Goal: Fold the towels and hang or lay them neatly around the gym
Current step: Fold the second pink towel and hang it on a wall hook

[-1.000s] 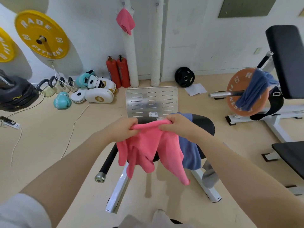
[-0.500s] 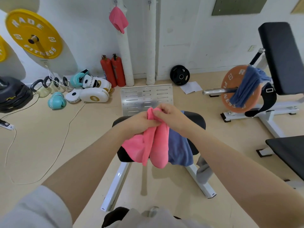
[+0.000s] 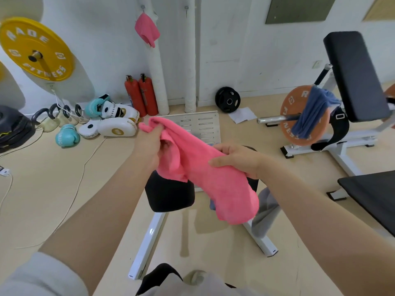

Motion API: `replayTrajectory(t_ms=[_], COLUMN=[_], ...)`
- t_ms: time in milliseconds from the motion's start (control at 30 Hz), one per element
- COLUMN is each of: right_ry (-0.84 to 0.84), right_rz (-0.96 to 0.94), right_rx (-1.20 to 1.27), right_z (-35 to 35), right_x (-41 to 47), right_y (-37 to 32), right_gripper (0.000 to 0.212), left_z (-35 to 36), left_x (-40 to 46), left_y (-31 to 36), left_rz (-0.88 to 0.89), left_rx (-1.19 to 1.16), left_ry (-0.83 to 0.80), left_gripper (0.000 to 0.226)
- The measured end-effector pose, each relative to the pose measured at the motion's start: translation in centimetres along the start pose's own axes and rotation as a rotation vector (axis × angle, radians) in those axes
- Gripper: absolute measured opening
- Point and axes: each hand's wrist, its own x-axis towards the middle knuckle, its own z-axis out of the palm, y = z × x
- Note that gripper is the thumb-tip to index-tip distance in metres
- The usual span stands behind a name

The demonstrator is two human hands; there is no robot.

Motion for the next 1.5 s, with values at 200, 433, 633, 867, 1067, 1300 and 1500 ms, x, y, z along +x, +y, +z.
replayTrajectory(t_ms=[200,433,633,867,1067,1300,1500], right_ry=[0.289,0.101,0.255,0.621,0.359,0.467,0.526], right_rz=[-0.194,-0.219,-0.126,-0.033,-0.194,-0.225,-0.257], right_rx=[0.401,0.448,0.271,0.040,-0.193,-0.208,-0.518], right_z=[2.1,3.1,5.4,6.3,7.5,9.8,11.4], right_x=[2.3,3.5,4.5,6.5,7.1,9.1,10.5], right_y=[-2.2,-1.4,-2.3,-3.5,-5.6,-6.0,-6.6], right_gripper=[0.013,0.083,0.075,0.047,0.061,0.067,0.051], left_z=[2.2,0.7,-0.7,-2.5,-5.7,-7.4,-8.5], left_x=[-5.0,-4.6,-2.1,-0.3,1.5,2.3,1.4], left_y=[-1.0,-1.4,-0.8,1.5,3.7,6.7,7.0], left_rz=[0.050,0.158,0.016,-0.025,0.032,0.280,0.475], left_rx=[0.238,0.262,0.011,-0.061,0.242,0.804,1.093], left_ry=[-0.418,-0.426,-0.336,-0.379,-0.694,-0.806,-0.778], left_gripper=[0.019,0.014,0.011,0.017,0.040,0.083,0.088])
